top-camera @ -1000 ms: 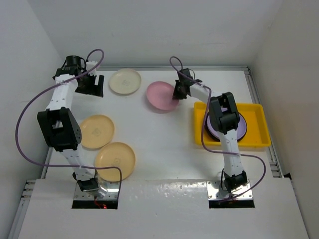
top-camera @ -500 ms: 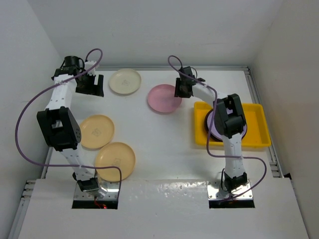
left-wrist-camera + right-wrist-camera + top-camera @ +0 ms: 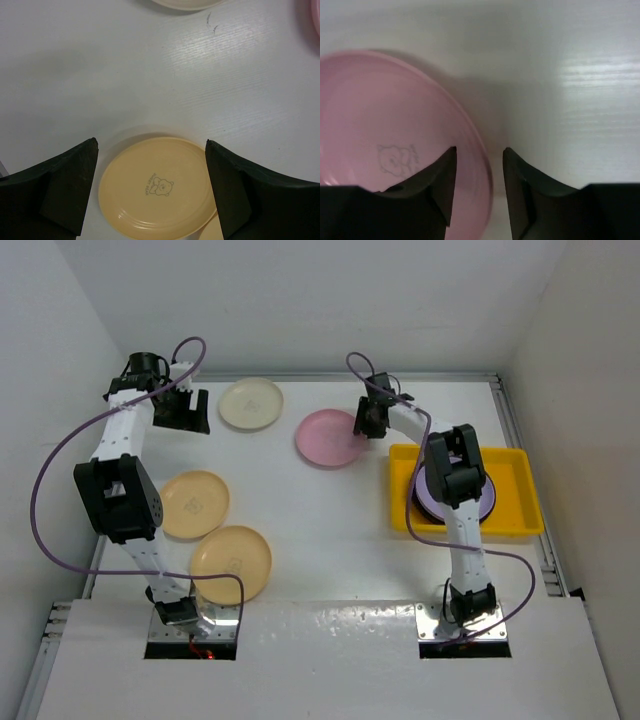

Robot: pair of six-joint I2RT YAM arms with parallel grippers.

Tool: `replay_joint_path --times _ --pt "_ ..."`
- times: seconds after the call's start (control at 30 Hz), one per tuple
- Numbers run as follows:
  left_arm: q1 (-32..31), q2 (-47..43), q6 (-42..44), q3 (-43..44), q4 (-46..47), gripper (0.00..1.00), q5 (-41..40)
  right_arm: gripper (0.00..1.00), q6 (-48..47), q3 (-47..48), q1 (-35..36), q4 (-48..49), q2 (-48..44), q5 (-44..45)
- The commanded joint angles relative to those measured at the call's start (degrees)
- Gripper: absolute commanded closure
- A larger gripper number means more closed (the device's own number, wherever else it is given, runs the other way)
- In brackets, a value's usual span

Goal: Place the plates into the plastic bin on the countertop

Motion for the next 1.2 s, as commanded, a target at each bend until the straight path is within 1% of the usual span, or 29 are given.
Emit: replay_joint_path --times 0.0,0.03,0.07,0.1,0.13,0.27,0.3,0.33,0.37,0.4,0.43,0.47,0.5,0.53,0.57,0.6,0.63,0.67,0.7,0.77,0.8,0.83,0.9,0.97,1.1,1.17 --pt "0.60 -2.26 -0.27 0.48 0.85 0.12 0.97 0.59 3.40 1.44 0.83 -1.28 1.49 -2.67" --pt "0.60 -2.26 -0.27 -0.04 0.85 0.12 0.97 0.65 3.57 1.53 1.09 -1.45 1.84 -2.67" --pt "0.60 -2.87 -0.27 -0.04 0.85 0.12 1.49 0.84 3.05 1.79 1.27 -1.54 1.76 -2.76" --pt "0.60 -2.88 -0.27 -0.04 0.85 0.12 1.50 0.94 2.87 1.79 1.53 -1.37 1.67 -3.02" --pt "0.60 -2.88 -0.27 -0.04 0.85 0.12 1.50 1.00 2.17 1.71 1.97 -1.45 0.89 -2.68" --pt "0.60 -4.20 -0.27 -0.04 0.85 0.12 0.89 1.00 1.99 -1.79 2.33 1.44 -5.96 -3.45" --pt "0.60 -4.81 0.25 -0.04 0.85 0.12 0.88 1.00 3.03 -3.90 1.98 4.93 -11.63 -5.03" --pt "0.60 -4.81 0.26 -0.04 0.85 0.12 0.36 1.00 3.57 -5.05 0.32 6.62 -13.78 -9.66" --pt "0.60 -4.81 0.26 -0.04 0.85 0.12 0.35 1.00 4.27 -7.41 -0.48 9.50 -15.71 -11.53" --pt "0.60 -5.42 0.78 -0.04 0.85 0.12 0.35 1.00 6.89 -10.92 -1.45 13.01 -22.95 -13.90" --pt "0.60 -5.43 0.78 -0.04 0.85 0.12 0.35 1.00 8.13 -15.65 -5.11 14.96 -25.46 -18.88" --pt "0.60 -5.43 0.78 -0.04 0.85 0.12 0.96 1.00 10.23 -20.83 -6.54 18.38 -33.06 -19.98" --pt "0.60 -5.43 0.78 -0.04 0.85 0.12 0.97 1.00 11.82 -25.84 -9.95 19.19 -35.48 -20.25" --pt "0.60 -5.43 0.78 -0.04 0.85 0.12 0.97 1.00 12.44 -28.42 -11.55 17.72 -40.55 -19.29" --pt "0.60 -5.43 0.78 -0.04 0.85 0.12 1.49 1.00 13.06 -30.96 -15.22 16.14 -42.78 -18.33" --pt "0.60 -5.43 0.78 -0.04 1.46 0.12 1.50 1.00 13.76 -38.82 -19.78 10.12 -47.33 -14.75" --pt "0.60 -5.43 0.78 -0.04 1.46 0.12 1.50 1.00 14.03 -41.25 -21.83 8.06 -52.24 -11.58" --pt "0.60 -5.43 0.78 -0.04 1.98 0.12 2.10 1.00 13.86 -43.71 -27.85 6.13 -54.56 -10.42" --pt "0.60 -5.43 0.78 -0.56 1.99 0.12 2.11 1.00 12.38 -50.70 -29.56 2.36 -61.98 -7.27" --pt "0.60 -5.43 0.78 -1.09 2.51 0.12 2.81 1.00 12.01 -56.09 -33.68 0.31 -66.60 -2.18" --pt "0.60 -6.04 0.78 -1.79 2.52 0.12 3.34 1.00 11.75 -57.69 -36.32 -0.48 -70.80 -1.45" --pt "0.60 -6.04 0.78 -1.80 2.52 0.12 3.95 1.00 10.96 -59.62 -37.39 -1.36 -73.97 -0.92" --pt "0.60 -6.04 1.31 -2.33 2.52 0.12 4.83 1.00 10.43 -62.01 -40.90 -2.07 -77.15 0.75" --pt "0.60 -6.56 1.31 -2.86 2.52 0.12 5.45 1.00 9.64 -63.77 -42.50 -2.25 -78.83 -0.29" --pt "0.60 -6.57 1.84 -2.86 2.52 0.12 6.07 1.00 9.37 -65.70 -43.56 -2.07 -77.78 -1.09" --pt "0.60 -7.10 1.84 -3.47 2.52 0.12 6.07 1.00 9.46 -67.19 -43.56 -0.76 -76.39 -0.04"
